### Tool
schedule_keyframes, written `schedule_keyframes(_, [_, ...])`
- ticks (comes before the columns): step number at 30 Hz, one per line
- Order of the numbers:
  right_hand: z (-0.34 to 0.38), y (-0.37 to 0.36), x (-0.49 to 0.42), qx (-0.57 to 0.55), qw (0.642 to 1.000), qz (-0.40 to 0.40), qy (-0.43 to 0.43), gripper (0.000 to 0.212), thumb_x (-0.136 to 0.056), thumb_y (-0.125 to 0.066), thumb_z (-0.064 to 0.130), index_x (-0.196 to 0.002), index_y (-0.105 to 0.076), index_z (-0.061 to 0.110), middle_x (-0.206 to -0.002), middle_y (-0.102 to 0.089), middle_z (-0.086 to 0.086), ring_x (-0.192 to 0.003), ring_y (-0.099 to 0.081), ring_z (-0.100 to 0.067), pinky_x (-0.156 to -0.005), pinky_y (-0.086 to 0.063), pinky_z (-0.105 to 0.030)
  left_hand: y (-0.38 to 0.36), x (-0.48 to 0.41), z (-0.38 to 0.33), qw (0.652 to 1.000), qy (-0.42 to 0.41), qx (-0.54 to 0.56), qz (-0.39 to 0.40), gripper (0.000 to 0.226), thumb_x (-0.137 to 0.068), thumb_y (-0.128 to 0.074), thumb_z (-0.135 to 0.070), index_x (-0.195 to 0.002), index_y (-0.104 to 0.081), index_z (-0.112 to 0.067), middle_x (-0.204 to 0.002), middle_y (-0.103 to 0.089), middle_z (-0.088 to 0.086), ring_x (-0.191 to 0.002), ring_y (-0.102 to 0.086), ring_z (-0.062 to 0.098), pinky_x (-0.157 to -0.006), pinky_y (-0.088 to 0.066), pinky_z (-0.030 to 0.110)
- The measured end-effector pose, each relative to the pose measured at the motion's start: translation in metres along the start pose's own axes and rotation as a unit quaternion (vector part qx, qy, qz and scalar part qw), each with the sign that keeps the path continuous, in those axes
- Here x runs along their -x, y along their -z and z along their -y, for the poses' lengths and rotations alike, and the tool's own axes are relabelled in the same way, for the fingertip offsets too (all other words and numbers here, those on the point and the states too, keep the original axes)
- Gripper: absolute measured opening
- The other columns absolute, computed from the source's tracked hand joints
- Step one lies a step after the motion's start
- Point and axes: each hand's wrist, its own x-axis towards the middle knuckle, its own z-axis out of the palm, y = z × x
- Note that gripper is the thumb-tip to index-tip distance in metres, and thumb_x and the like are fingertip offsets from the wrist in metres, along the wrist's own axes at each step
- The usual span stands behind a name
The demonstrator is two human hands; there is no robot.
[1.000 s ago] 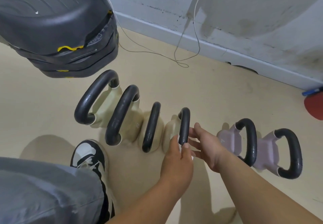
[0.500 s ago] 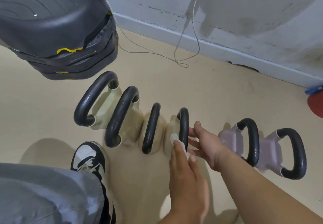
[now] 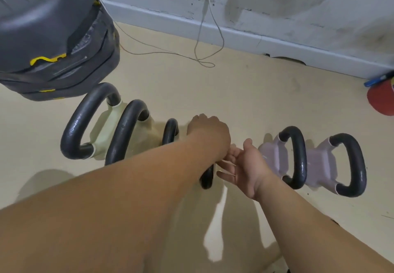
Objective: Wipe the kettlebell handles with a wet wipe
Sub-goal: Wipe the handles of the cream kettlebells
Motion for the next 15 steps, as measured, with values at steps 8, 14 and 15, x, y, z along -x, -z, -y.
schedule_keyframes(8, [0.017, -0.022, 0.023, 0.100, 0.991, -0.086, 0.028, 0.061, -0.106, -0.029, 0.056, -0.107, -0.068, 0.010, -0.108, -0.075, -0.013, -0.101, -0.070, -0.031, -0.084, -0.054, -0.041, -0.070, 0.085, -0.020, 0.964, -0.175, -0.195, -0.042, 0.043, -0.098, -0.049, -0.030, -0.135, -0.057, -0.010, -0.143, -0.056, 0.010, -0.150, -0.021, 0.034, -0.115, 0.023, 0.051])
schedule_keyframes(14, [0.015, -0.039, 0.048, 0.147, 0.983, -0.093, 0.054, 0.042, -0.102, -0.047, 0.042, -0.102, -0.070, 0.007, -0.100, -0.074, -0.016, -0.087, -0.068, -0.030, -0.093, -0.054, -0.046, -0.124, 0.137, 0.013, 0.971, -0.197, -0.136, -0.019, 0.047, -0.098, -0.045, -0.012, -0.142, -0.045, 0.001, -0.140, -0.055, 0.020, -0.145, -0.031, 0.038, -0.125, 0.003, 0.051])
schedule_keyframes(15, [0.013, -0.042, 0.051, 0.153, 0.982, -0.092, 0.057, 0.041, -0.101, -0.049, 0.041, -0.103, -0.070, 0.006, -0.103, -0.076, -0.018, -0.087, -0.069, -0.031, -0.093, -0.055, -0.045, -0.127, 0.142, 0.022, 0.984, -0.163, -0.072, -0.002, 0.046, -0.095, -0.046, -0.009, -0.141, -0.046, -0.004, -0.135, -0.058, 0.016, -0.137, -0.041, 0.037, -0.124, -0.013, 0.049])
